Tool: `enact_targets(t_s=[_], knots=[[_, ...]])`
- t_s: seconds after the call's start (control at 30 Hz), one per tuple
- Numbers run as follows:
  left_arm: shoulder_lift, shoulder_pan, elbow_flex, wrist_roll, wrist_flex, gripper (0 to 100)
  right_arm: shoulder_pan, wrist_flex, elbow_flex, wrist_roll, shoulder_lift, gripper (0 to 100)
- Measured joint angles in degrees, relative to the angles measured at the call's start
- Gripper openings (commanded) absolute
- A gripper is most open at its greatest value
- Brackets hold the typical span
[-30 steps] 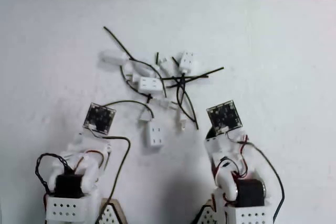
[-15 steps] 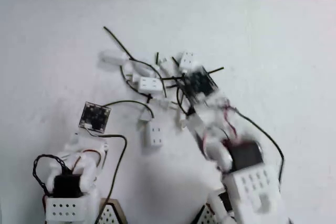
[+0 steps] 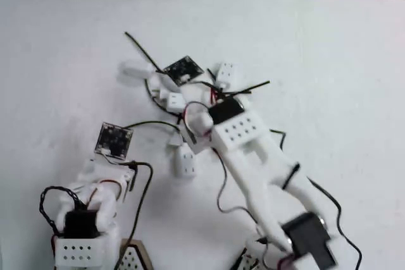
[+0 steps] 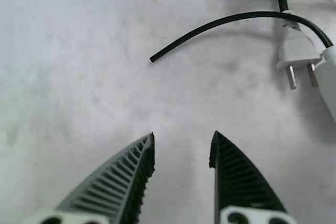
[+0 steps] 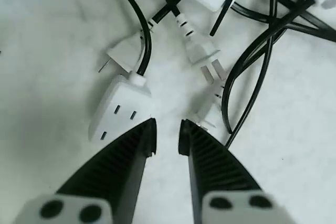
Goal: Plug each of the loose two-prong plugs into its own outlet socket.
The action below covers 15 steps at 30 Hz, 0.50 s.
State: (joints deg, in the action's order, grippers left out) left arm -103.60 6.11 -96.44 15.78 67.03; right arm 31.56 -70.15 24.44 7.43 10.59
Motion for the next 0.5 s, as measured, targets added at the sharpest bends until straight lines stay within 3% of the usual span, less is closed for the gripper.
enact_targets(t_s=[0.23, 0.5], knots=[[0.00, 0.35, 0.00, 0.00, 0.00, 19, 0.44, -2.73, -9.23, -0.18, -13.54, 8.4], [0.00, 0.35, 0.00, 0.00, 0.00, 19, -6.15, -2.81, -15.21, -0.09, -23.82, 8.7]])
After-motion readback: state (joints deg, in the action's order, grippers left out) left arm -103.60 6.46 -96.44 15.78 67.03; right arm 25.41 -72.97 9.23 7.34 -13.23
